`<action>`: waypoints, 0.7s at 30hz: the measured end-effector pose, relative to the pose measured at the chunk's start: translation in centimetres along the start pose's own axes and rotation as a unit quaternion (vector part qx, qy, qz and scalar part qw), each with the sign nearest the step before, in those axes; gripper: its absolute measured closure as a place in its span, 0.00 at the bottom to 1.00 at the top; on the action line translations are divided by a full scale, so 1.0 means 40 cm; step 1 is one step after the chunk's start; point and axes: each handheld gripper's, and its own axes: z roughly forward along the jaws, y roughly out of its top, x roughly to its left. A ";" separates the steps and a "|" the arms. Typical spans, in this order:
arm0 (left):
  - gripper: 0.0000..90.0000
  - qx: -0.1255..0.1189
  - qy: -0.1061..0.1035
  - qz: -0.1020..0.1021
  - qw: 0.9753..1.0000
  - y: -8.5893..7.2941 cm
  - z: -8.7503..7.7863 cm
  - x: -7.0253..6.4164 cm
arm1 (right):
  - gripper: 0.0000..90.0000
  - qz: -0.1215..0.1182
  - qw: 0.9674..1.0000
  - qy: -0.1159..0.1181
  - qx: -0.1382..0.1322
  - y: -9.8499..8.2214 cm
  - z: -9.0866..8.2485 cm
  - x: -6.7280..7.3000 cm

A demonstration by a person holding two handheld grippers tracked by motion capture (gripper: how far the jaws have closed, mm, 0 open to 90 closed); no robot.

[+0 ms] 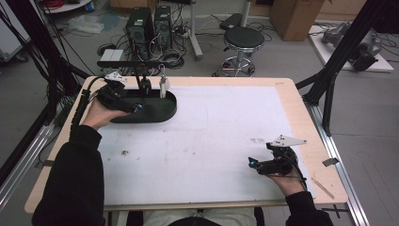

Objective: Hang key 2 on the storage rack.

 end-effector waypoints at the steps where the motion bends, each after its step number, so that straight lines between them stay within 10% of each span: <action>1: 0.07 0.001 -0.001 -0.001 1.000 -0.007 -0.001 -0.003 | 0.02 0.001 1.000 0.001 0.001 0.000 0.000 0.000; 21: 0.07 0.004 -0.019 -0.001 1.000 -0.131 -0.038 -0.051 | 0.02 -0.006 1.000 -0.002 0.002 0.000 0.004 0.000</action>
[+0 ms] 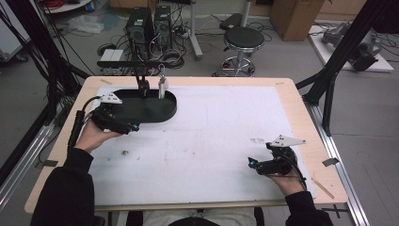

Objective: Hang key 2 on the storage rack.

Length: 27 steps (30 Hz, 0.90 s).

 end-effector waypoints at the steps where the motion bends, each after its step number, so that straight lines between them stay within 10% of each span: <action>1: 0.07 -0.002 0.000 -0.002 1.000 -0.005 -0.005 0.000 | 0.02 0.001 1.000 0.001 0.000 0.000 0.000 0.000; 27: 0.07 -0.001 -0.015 -0.009 1.000 -0.155 -0.055 -0.082 | 0.02 -0.003 1.000 -0.007 -0.002 -0.002 -0.005 0.000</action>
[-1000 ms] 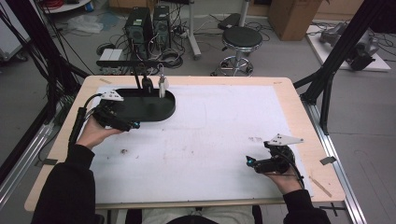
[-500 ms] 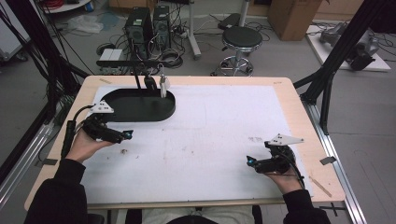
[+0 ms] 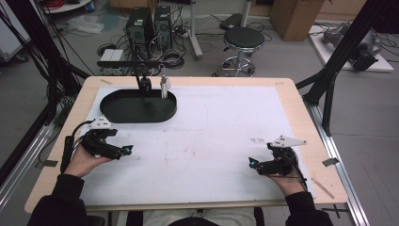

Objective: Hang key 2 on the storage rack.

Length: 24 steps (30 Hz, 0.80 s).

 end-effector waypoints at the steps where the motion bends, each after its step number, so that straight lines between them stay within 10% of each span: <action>1: 0.07 0.000 0.000 0.000 1.000 -0.004 0.000 -0.004 | 0.02 0.000 1.000 -0.001 0.000 0.000 0.001 0.000; 24: 0.07 0.011 -0.008 0.009 1.000 -0.116 -0.001 -0.064 | 0.02 -0.004 1.000 -0.001 0.004 -0.001 0.002 0.006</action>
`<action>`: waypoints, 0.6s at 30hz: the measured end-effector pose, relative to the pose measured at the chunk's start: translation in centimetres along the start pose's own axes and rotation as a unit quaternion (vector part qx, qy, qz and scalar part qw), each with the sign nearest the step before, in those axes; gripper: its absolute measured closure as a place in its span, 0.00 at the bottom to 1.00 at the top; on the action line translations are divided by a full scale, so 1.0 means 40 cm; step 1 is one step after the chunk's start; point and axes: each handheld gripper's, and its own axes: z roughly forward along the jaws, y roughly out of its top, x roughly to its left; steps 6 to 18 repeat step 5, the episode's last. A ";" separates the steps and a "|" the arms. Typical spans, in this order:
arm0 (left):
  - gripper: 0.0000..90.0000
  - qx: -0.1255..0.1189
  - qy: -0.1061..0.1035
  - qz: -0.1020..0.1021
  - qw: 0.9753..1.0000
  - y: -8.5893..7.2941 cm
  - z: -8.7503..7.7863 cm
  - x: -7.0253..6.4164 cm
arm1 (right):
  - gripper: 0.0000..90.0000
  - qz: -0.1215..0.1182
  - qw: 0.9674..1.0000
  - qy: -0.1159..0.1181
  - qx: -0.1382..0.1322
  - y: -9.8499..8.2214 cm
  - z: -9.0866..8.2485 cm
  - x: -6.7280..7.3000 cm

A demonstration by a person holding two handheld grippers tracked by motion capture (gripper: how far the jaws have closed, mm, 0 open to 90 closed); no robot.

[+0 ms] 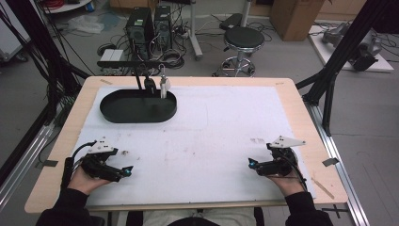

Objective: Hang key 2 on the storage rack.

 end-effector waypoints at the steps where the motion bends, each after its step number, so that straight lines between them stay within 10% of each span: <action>1: 0.07 -0.006 0.002 -0.002 1.000 0.000 -0.001 0.001 | 0.02 -0.001 1.000 0.001 0.000 0.000 0.000 0.000; 18: 0.07 -0.015 0.008 -0.009 1.000 0.001 -0.006 0.003 | 0.02 0.000 1.000 0.001 0.002 0.001 0.002 0.002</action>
